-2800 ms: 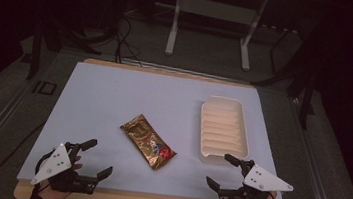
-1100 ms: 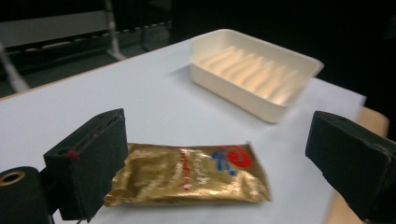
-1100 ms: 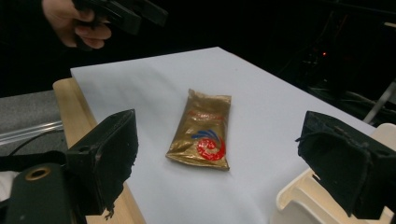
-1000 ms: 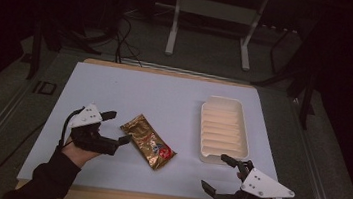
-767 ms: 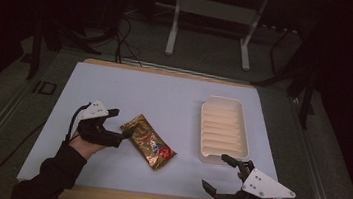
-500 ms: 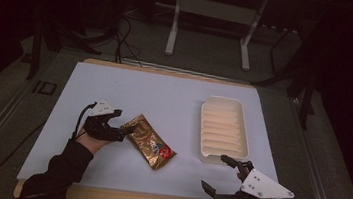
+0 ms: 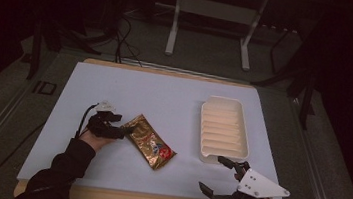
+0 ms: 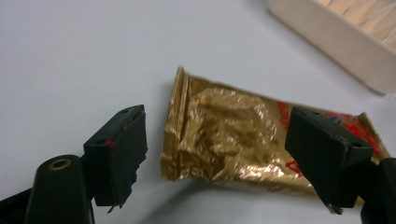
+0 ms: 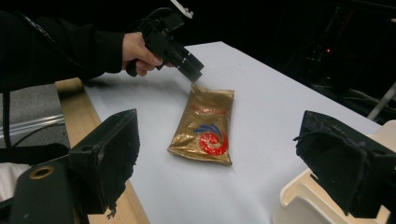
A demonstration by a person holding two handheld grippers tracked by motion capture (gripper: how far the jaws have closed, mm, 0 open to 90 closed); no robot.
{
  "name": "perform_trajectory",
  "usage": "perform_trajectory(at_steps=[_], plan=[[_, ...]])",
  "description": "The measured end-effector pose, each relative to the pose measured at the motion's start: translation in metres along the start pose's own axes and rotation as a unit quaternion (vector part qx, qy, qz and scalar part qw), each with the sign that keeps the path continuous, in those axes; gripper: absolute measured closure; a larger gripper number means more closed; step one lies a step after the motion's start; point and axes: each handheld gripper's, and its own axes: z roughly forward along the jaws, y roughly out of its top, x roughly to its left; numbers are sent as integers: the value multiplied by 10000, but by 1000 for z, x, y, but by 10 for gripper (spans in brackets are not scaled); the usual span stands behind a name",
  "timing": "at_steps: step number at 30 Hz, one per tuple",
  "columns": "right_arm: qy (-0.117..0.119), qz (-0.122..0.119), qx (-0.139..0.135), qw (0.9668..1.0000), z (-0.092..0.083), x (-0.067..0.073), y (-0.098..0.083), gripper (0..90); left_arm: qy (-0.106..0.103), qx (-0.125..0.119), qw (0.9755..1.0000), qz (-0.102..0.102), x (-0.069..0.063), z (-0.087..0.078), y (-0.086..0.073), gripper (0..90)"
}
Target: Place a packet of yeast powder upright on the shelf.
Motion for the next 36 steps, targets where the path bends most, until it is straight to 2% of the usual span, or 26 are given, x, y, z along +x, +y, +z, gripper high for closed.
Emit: perform_trajectory(at_steps=[2,4,5,9,10,12,13,16,19,21,22,23,24,27,28,29,30,31,36], plan=[[9,5,14,10000,0,0,-1,131,-38,60,9999,-79,2,2,-2,244],[4,4,18,10000,0,0,-1,131,53,70,9999,-89,4,3,-4,269],[15,4,23,10000,1,0,-1,132,0,117,9999,-124,6,4,-5,286],[21,-3,36,10000,2,0,-1,132,65,321,9992,-249,10,10,-10,308],[18,-4,39,10000,2,0,-1,132,71,363,9990,-266,11,12,-11,346],[27,9,50,10000,2,0,-2,132,155,424,9986,-278,11,14,-12,361],[30,8,56,10000,2,0,-2,133,102,439,9985,-310,12,16,-13,393],[29,11,62,10000,3,0,-2,133,54,573,9980,-248,12,21,-15,431],[42,19,80,10000,3,0,-3,134,163,597,9980,-156,8,22,-15,453],[50,18,92,9999,4,0,-3,134,304,592,9978,-48,5,23,-16,482],[50,18,92,9999,4,0,-3,134,304,592,9978,-48,5,23,-16,494],[51,10,92,9999,4,0,-2,134,484,579,9971,64,1,24,-17,494],[58,-5,88,9999,4,1,-2,135,498,579,9971,65,0,24,-17,544],[63,1,107,9999,4,1,-2,136,579,574,9966,67,-2,25,-17,616],[65,0,108,9999,4,1,-2,136,695,574,9959,60,-2,25,-17,674],[65,-4,106,9999,4,1,-2,136,670,582,9960,-59,-1,25,-16,736],[65,-4,109,9999,4,1,-2,136,654,581,9960,-155,0,25,-16,748],[71,1,107,9999,5,1,-2,136,671,604,9959,-82,-1,25,-16,765],[85,8,116,9999,6,1,-2,136,752,663,9949,-71,-6,28,-14,881]])
